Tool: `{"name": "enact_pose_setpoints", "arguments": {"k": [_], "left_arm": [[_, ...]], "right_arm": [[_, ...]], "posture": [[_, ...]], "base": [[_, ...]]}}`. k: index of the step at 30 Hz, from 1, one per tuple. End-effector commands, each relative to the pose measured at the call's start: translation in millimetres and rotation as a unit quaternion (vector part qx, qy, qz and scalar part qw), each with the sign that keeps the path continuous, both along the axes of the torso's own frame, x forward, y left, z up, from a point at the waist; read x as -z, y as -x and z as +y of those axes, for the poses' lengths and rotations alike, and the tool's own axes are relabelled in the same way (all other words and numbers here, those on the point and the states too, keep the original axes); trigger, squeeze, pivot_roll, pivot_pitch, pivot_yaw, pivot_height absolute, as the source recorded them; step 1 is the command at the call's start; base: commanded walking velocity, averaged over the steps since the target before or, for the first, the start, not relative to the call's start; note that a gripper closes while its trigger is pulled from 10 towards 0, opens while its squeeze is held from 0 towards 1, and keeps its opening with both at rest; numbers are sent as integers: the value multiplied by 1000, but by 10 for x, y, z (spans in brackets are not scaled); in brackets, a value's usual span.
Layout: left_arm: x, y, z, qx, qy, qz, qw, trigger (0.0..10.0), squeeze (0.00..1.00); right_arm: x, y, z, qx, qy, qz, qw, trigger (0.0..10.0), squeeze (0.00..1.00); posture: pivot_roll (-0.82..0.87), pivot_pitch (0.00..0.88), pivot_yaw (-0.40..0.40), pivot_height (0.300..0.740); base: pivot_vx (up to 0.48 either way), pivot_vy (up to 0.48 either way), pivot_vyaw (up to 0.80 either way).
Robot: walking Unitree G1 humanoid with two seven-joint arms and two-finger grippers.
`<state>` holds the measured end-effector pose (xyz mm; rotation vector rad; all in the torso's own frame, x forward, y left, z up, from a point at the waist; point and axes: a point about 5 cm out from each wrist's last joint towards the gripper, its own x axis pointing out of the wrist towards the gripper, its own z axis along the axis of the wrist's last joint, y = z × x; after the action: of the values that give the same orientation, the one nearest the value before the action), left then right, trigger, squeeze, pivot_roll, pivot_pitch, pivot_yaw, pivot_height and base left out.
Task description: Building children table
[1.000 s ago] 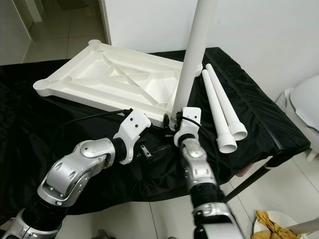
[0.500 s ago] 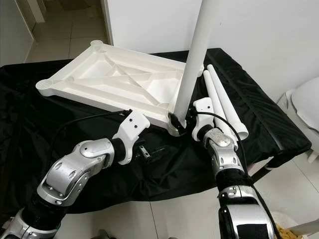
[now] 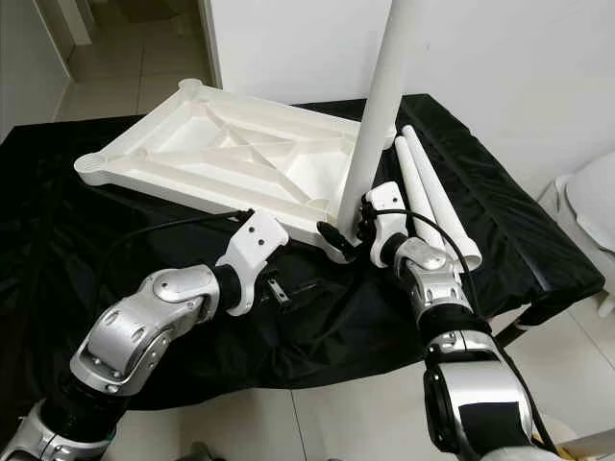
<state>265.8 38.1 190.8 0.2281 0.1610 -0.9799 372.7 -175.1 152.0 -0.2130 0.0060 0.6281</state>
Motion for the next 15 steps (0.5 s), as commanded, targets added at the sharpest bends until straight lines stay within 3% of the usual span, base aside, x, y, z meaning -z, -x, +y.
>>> {"name": "enact_pose_setpoints", "arguments": {"k": [1,2,15], "left_arm": [[-30,-10,13,-3,-1,-6,1000,10000,0],[-32,-12,14,-4,-1,-6,1000,10000,0],[-36,-5,18,-3,0,-4,1000,10000,0]], "right_arm": [[4,-6,-3,-4,2,2,1000,1373,0],[14,-5,-3,-6,0,5,1000,0,0],[158,69,-95,-4,-20,29,999,0,0]], "posture": [[-47,26,20,740],[-43,28,18,740],[-56,41,26,740]], "base": [[0,0,0],[0,0,0],[0,0,0]]}}
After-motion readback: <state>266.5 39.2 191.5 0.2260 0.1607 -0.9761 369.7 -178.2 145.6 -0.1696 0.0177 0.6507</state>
